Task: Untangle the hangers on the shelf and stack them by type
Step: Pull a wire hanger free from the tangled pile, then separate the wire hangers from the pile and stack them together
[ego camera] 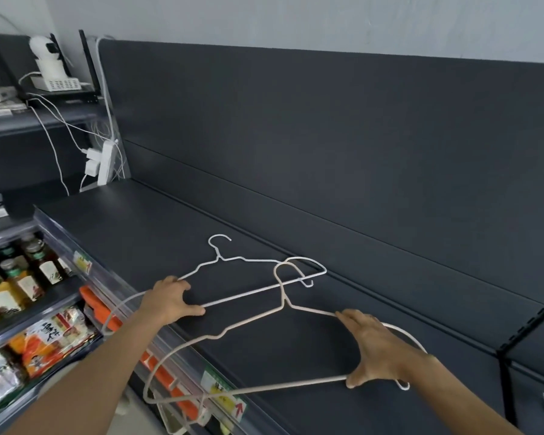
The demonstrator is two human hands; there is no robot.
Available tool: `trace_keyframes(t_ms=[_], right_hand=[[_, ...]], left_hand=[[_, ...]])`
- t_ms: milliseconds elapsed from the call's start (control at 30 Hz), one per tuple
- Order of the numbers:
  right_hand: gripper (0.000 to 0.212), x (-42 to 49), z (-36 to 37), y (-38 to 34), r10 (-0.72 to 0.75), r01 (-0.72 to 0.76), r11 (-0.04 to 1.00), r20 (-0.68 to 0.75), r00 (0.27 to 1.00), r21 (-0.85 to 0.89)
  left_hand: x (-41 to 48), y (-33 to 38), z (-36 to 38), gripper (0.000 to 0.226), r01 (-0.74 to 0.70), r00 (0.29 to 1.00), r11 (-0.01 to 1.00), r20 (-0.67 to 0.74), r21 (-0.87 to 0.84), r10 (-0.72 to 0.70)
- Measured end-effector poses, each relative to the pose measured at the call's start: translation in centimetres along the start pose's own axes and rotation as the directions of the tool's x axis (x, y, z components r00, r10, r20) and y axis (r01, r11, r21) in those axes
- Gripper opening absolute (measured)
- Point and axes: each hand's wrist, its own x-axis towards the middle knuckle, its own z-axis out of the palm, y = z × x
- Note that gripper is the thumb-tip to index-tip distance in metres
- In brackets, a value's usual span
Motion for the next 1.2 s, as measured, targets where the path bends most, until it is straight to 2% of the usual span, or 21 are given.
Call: trace_keyframes(t_ms=[67, 133, 233, 300, 400, 467, 533, 700, 900, 1100, 1200], right_hand=[[0.115, 1.2, -0.2, -0.8, -0.004, 0.004, 1.000, 0.001, 1.000, -0.019], [0.113, 2.2, -0.4, -1.2, -0.004, 0.004, 0.999, 0.007, 1.000, -0.046], [0.115, 3.1, -0.5, -1.4, 0.006, -0.005, 0.999, 0.017, 1.000, -0.042], [0.115, 3.0, -0.3, -1.3, 0.014, -0.013, 0.999, 0.009, 1.000, -0.029], [0.116, 1.9, 0.1, -0.8, 0.019, -0.019, 0.999, 0.005, 1.000, -0.028], [0.116, 0.7, 0.5, 0.0, 0.030, -0.029, 0.999, 0.022, 0.999, -0.032], [0.117, -0.5, 0.8, 0.9, 0.055, -0.054, 0.998, 0.039, 0.998, -0.025], [0.115, -1.6, 0.7, 1.4, 0.093, -0.089, 0.995, 0.064, 0.994, -0.050], [0.113, -2.0, 1.1, 1.0, 0.124, -0.119, 0.992, 0.134, 0.983, -0.046], [0.106, -2.4, 1.2, 0.8, 0.153, -0.151, 0.988, 0.057, 0.987, -0.038], [0.099, -4.1, 1.4, 0.7, 0.151, -0.150, 0.988, -0.002, 0.989, -0.040]], left_hand=[[0.4, -0.3, 0.1, 0.068, 0.048, 0.997, 0.996, -0.052, -0.074, -0.052], [0.2, 0.2, 0.3, 0.062, 0.024, 0.994, 0.994, -0.101, -0.110, -0.035], [-1.7, 2.6, 0.4, 0.054, -0.180, 0.976, 0.973, -0.150, -0.145, 0.158], [-4.1, 4.4, 0.7, 0.059, -0.327, 0.944, 0.929, -0.105, -0.171, 0.313], [-7.9, 6.7, 1.5, 0.088, -0.408, 0.902, 0.902, 0.088, -0.138, 0.422], [-9.6, 7.7, 2.3, 0.104, -0.439, 0.879, 0.898, 0.197, -0.019, 0.434], [-10.3, 8.3, 3.1, 0.107, -0.462, 0.867, 0.886, 0.230, 0.038, 0.442], [-10.4, 9.7, 3.6, 0.104, -0.507, 0.843, 0.861, 0.236, 0.041, 0.484], [-10.7, 9.6, 3.9, 0.090, -0.494, 0.851, 0.868, 0.230, 0.047, 0.471], [-10.7, 9.9, 3.9, 0.088, -0.469, 0.871, 0.882, 0.193, 0.052, 0.452], [-11.0, 10.1, 4.1, 0.077, -0.470, 0.880, 0.876, 0.135, 0.107, 0.455]])
